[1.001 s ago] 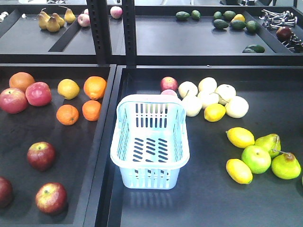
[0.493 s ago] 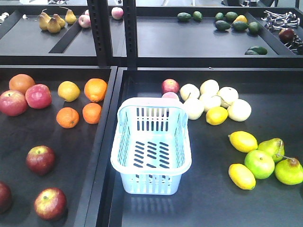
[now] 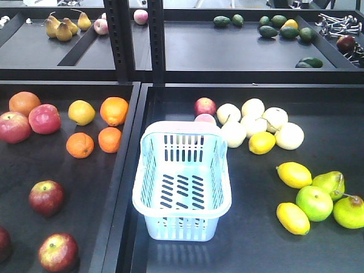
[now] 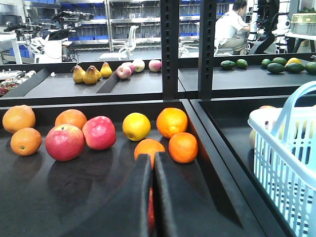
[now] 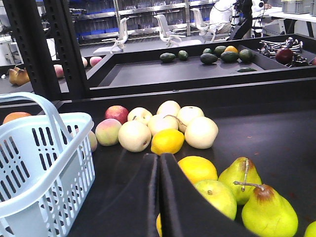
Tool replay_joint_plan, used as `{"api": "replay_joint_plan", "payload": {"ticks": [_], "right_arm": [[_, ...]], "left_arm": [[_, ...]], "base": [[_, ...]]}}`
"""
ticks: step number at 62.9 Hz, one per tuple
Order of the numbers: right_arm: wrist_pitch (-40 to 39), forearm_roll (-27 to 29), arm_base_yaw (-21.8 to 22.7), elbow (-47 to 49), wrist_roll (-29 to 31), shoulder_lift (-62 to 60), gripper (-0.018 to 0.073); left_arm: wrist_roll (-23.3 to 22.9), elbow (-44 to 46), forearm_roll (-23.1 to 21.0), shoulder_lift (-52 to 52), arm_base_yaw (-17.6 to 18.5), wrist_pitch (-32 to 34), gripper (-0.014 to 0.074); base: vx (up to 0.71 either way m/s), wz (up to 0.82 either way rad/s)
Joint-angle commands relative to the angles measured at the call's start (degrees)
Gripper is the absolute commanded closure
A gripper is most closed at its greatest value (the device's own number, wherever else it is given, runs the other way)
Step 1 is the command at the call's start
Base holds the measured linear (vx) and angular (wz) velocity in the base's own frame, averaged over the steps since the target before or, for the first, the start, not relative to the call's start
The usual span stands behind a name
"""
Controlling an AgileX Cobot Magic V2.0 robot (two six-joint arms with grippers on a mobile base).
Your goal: Pick three apples into basket with both arms
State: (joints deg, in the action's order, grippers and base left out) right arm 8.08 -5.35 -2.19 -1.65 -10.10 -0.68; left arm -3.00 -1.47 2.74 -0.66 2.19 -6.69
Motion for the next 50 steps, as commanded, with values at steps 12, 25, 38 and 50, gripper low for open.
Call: {"api": "replay_joint_plan", "payload": {"ticks": [12, 25, 38, 50], "right_arm": [[-4.38, -0.58, 0.41, -0.68, 0.07, -0.75, 0.0566], [-4.38, -0.58, 0.41, -0.68, 0.07, -0.75, 0.0566], [-4.38, -0.58, 0.41, -0.68, 0.07, -0.75, 0.0566], [-4.38, -0.58, 0.41, -0.68, 0.07, -0.75, 0.0566]], "left_arm": [[-0.32, -0.31, -0.45, -0.9, -0.03, 4.34, 0.0603], [-0.32, -0.31, -0.45, -0.9, -0.03, 4.34, 0.0603], [-0.32, -0.31, -0.45, -0.9, -0.03, 4.34, 0.0603], [-0.32, -0.31, -0.45, -0.9, -0.03, 4.34, 0.0603]], "base": [[0.02, 0.0], [0.02, 0.0], [0.02, 0.0], [0.01, 0.0]]}}
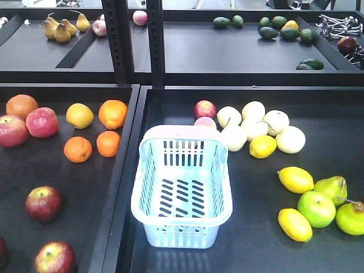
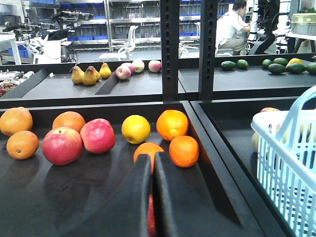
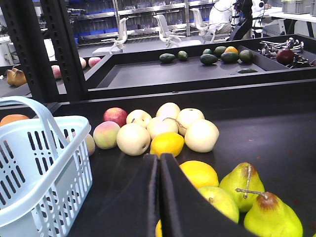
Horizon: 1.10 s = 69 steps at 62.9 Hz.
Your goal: Pick three apples into basket with both arms
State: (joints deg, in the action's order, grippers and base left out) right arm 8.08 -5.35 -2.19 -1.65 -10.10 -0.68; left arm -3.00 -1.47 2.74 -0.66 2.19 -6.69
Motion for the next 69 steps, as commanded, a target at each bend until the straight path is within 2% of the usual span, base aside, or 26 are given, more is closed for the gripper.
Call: {"api": "replay_joint_plan", "payload": {"ticks": [1, 69], "right_arm": [[-4.38, -0.58, 0.41, -0.68, 0.07, -0.75, 0.0566], [-4.38, -0.58, 0.41, -0.68, 0.07, -0.75, 0.0566]], "left_arm": [[-0.32, -0.31, -0.45, -0.9, -0.03, 4.34, 0.0603], [-0.32, -0.31, -0.45, -0.9, -0.03, 4.34, 0.0603]], "base": [[0.01, 0.0], [0.0, 0.0]]}}
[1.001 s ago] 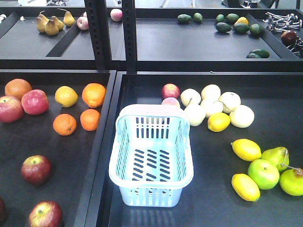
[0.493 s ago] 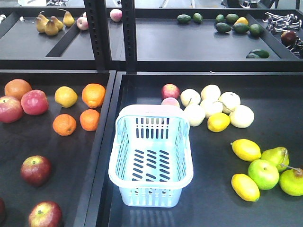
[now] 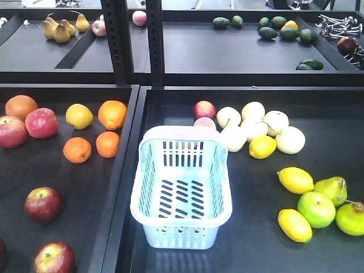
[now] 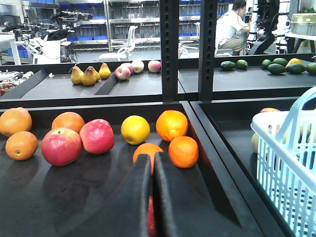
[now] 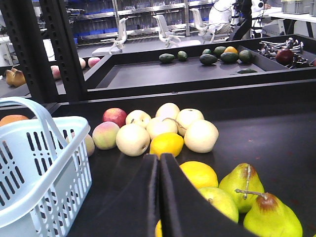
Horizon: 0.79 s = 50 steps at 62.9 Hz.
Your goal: Pick three apples into basket with both arms
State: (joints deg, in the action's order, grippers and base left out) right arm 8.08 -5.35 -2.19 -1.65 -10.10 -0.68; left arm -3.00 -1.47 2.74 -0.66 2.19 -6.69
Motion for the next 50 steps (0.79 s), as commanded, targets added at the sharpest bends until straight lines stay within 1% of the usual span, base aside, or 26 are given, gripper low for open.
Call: {"api": "replay_joint_plan", "payload": {"ticks": [1, 50], "right_arm": [[-4.38, -0.58, 0.41, -0.68, 0.07, -0.75, 0.0566], [-4.38, -0.58, 0.41, -0.68, 0.07, -0.75, 0.0566]], "left_arm": [[-0.32, -0.31, -0.45, -0.9, -0.03, 4.34, 0.0603], [-0.32, -0.31, -0.45, -0.9, -0.03, 4.34, 0.0603]], "base": [[0.0, 0.0], [0.0, 0.0]]}}
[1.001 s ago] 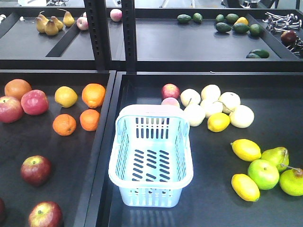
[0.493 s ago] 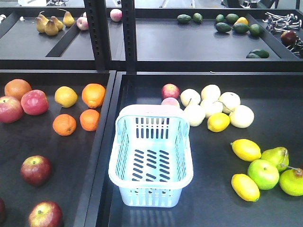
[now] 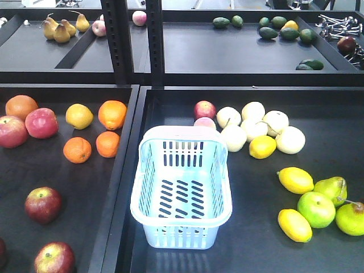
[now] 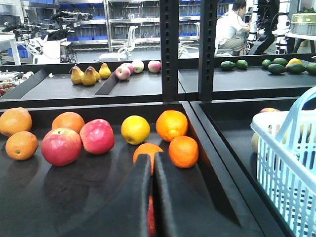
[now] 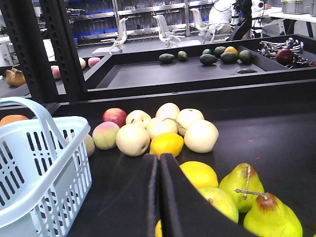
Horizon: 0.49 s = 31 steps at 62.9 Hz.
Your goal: Pick three apples into basket with both arms
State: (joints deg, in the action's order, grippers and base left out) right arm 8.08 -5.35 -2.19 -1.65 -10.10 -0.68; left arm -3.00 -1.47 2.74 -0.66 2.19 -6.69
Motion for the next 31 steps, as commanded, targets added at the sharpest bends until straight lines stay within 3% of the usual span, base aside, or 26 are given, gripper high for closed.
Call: {"api": "replay_joint_plan", "payload": {"ticks": [1, 22, 31], "right_arm": [[-4.38, -0.58, 0.41, -0.68, 0.07, -0.75, 0.0566], [-4.38, -0.58, 0.41, -0.68, 0.07, -0.75, 0.0566], [-4.38, -0.58, 0.41, -0.68, 0.07, -0.75, 0.0566]], "left_arm": [[-0.32, -0.31, -0.45, -0.9, -0.03, 4.34, 0.0603], [-0.32, -0.31, -0.45, -0.9, -0.03, 4.34, 0.0603], [-0.82, -0.31, -0.73, -0.9, -0.03, 7.59, 0.0603]], "base": [[0.0, 0.0], [0.0, 0.0], [0.0, 0.0]]}}
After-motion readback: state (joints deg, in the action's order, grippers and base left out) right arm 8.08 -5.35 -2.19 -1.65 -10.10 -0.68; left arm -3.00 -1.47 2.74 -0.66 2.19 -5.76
